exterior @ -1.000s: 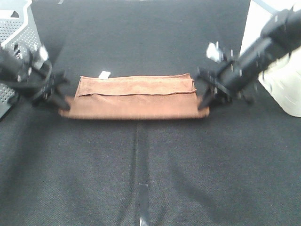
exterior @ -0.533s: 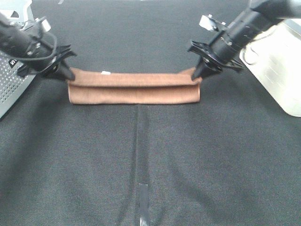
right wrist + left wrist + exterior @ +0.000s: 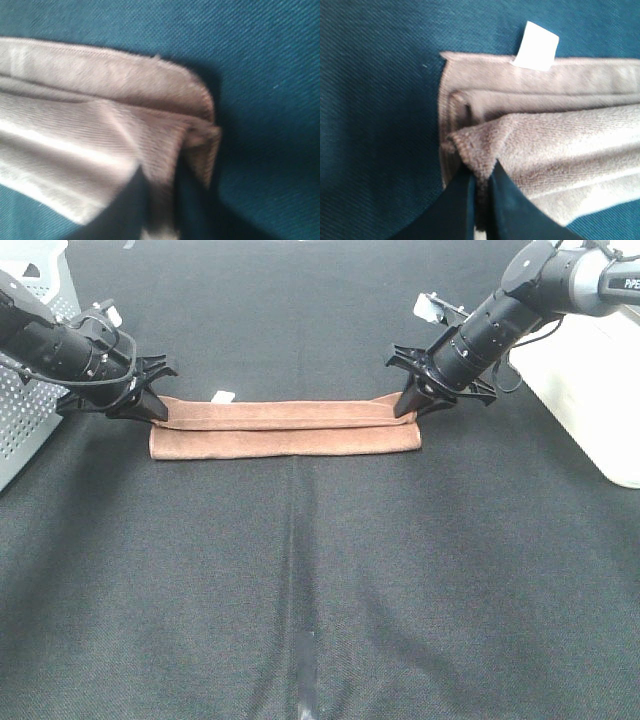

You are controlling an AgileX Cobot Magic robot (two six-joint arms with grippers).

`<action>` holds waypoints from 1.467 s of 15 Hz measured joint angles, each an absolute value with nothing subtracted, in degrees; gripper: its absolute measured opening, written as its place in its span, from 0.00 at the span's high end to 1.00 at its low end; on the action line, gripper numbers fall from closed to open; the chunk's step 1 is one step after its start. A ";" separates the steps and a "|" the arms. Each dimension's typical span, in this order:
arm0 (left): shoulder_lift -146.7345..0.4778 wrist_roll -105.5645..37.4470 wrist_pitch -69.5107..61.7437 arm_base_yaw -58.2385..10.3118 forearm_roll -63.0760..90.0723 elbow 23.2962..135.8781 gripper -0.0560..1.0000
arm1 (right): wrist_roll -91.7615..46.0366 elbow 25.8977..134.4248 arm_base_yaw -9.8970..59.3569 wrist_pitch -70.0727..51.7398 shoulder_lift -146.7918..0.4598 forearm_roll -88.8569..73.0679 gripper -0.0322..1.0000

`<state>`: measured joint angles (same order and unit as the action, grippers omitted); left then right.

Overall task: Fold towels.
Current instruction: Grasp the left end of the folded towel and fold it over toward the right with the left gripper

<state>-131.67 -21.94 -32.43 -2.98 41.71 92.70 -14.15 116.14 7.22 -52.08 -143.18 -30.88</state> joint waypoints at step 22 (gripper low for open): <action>-135.62 -19.02 -31.28 -5.04 48.01 93.45 0.57 | -8.19 116.83 7.22 -56.55 -139.92 -20.80 0.29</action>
<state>-135.62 -19.02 -31.28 -5.04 48.01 93.45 -8.19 116.83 7.22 -56.55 -139.92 -20.80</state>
